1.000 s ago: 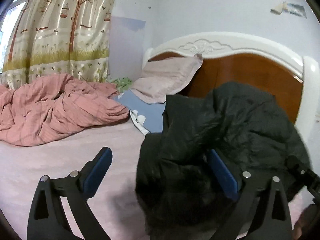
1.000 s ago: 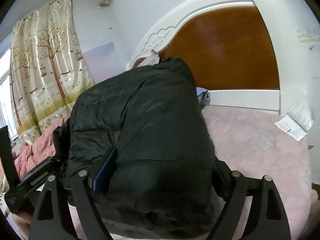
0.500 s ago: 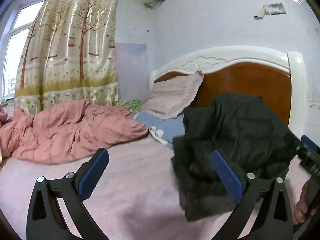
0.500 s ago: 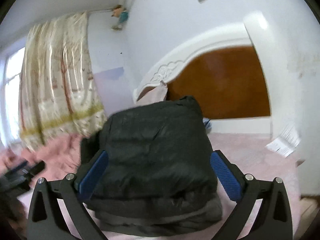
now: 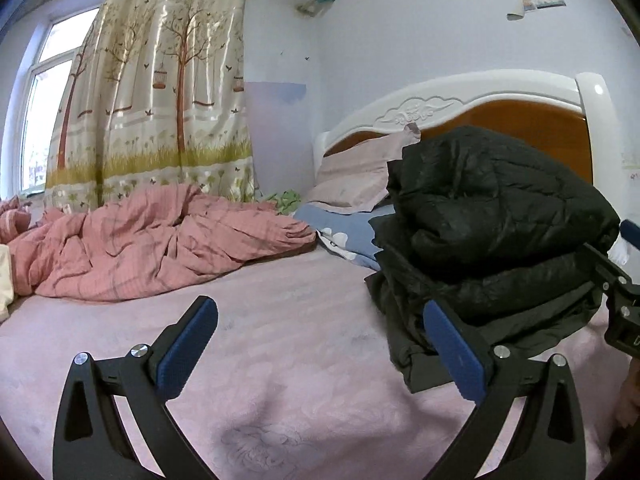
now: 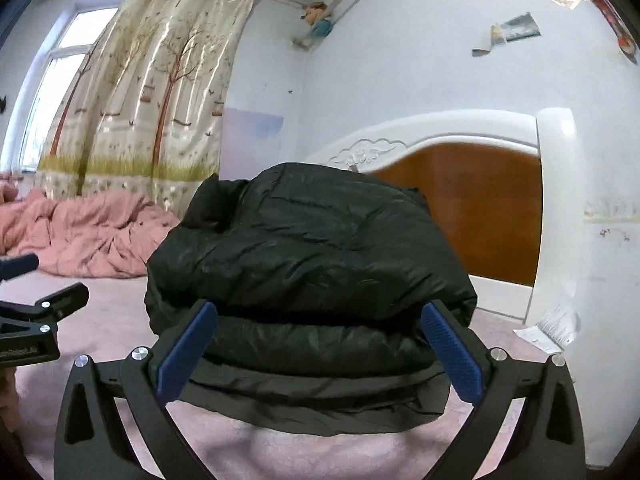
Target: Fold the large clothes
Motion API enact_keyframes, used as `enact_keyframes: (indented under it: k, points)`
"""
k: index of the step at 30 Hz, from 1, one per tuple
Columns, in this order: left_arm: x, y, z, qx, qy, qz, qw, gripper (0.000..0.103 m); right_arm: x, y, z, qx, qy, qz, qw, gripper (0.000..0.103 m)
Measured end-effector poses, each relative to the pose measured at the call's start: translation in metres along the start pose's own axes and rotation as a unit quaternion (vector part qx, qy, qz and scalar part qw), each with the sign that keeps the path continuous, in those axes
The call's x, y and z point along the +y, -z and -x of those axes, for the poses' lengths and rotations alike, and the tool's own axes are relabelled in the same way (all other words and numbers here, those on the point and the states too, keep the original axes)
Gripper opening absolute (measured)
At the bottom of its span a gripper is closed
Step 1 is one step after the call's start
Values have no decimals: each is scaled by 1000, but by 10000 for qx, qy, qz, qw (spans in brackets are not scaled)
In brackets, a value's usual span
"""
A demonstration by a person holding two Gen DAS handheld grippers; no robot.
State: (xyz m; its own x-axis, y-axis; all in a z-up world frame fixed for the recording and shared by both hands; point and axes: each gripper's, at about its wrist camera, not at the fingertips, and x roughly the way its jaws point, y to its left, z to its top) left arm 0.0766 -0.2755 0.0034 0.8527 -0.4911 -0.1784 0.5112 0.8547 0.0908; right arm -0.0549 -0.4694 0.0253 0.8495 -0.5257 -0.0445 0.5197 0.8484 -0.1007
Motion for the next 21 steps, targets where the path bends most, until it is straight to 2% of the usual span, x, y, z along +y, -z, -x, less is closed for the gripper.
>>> enact_keyframes:
  k: [3, 7, 11, 18, 21]
  points:
    - [-5, 0, 7, -156, -52, -98, 9998, 102, 7, -1, 3, -127, 50, 139, 9998, 103]
    - [-9, -1, 12, -287, -92, -184, 9994, 103, 10, 1, -1, -44, 45, 228, 9997, 103]
    - [-8, 0, 12, -279, -89, -163, 9994, 103, 17, 1, -2, -24, 59, 383, 9992, 103]
    - [6, -2, 11, -209, 2, 167, 9996, 103, 18, 2, -6, 34, 60, 444, 9990, 103]
    - [2, -2, 11, -223, 18, 86, 9997, 103, 20, 1, -10, 127, 34, 478, 9988, 103]
